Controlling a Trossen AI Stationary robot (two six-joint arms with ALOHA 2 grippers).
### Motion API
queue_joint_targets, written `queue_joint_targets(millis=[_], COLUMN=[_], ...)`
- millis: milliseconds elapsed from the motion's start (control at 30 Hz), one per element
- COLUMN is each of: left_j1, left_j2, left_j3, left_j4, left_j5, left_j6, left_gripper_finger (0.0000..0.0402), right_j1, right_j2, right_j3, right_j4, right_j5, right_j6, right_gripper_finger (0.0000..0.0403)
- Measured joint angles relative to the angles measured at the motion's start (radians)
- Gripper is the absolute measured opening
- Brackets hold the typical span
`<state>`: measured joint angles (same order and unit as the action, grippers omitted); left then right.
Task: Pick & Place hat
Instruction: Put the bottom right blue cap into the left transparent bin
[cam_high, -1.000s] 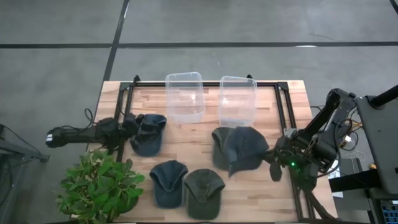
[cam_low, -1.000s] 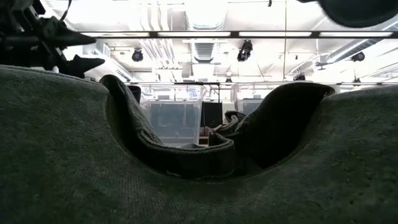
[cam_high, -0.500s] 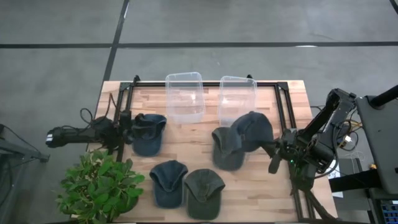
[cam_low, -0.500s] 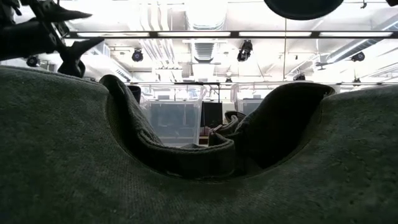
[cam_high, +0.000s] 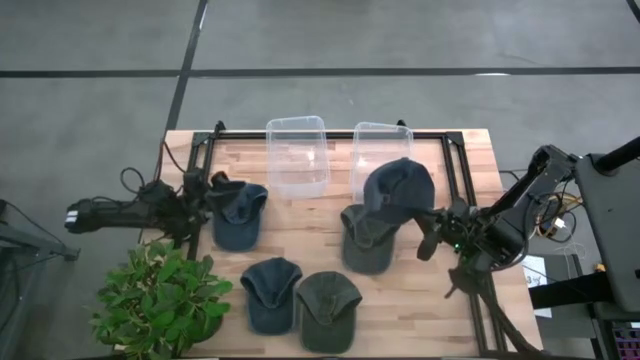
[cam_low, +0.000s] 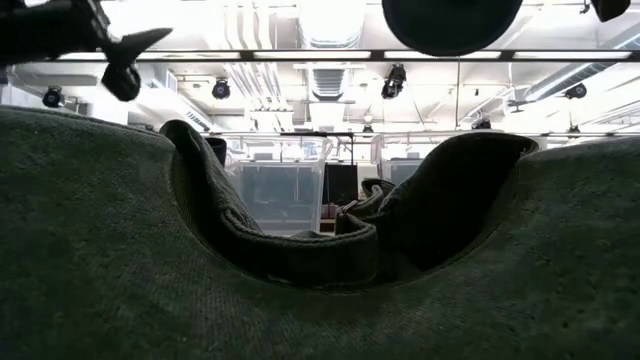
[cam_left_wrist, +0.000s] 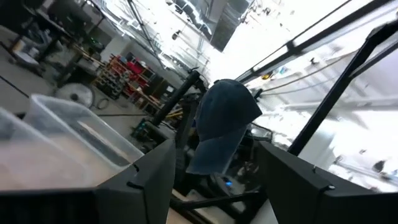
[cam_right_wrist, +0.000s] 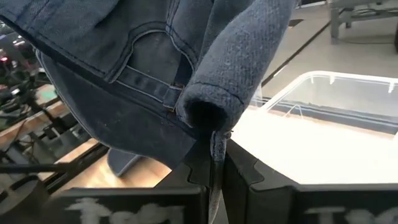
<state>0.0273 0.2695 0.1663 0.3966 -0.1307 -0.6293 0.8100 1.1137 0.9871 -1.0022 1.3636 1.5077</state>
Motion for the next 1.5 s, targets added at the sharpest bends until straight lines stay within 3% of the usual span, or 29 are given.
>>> queue_joint_targets(millis=[367, 567, 1067, 1500], left_j1=[0.000, 0.000, 0.000, 0.000], left_j2=[0.394, 0.569, 0.766, 0.826], left_j3=[0.256, 0.345, 0.480, 0.516], left_j4=[-0.040, -0.068, -0.055, -0.048], left_j5=[0.001, 0.005, 0.029, 0.019], left_j6=[0.161, 0.174, 0.174, 0.196], left_gripper_finger=[0.0218, 0.0218, 0.0218, 0.0218], right_j1=[-0.047, -0.072, -0.146, -0.198], right_j2=[0.000, 0.000, 0.000, 0.000], right_j3=[0.000, 0.000, 0.001, 0.001], right_j4=[0.068, 0.127, 0.130, 0.138], right_j5=[-0.002, -0.002, -0.002, -0.002], right_j6=[-0.029, -0.076, -0.083, -0.110], right_gripper_finger=[0.0013, 0.0013, 0.0013, 0.0013])
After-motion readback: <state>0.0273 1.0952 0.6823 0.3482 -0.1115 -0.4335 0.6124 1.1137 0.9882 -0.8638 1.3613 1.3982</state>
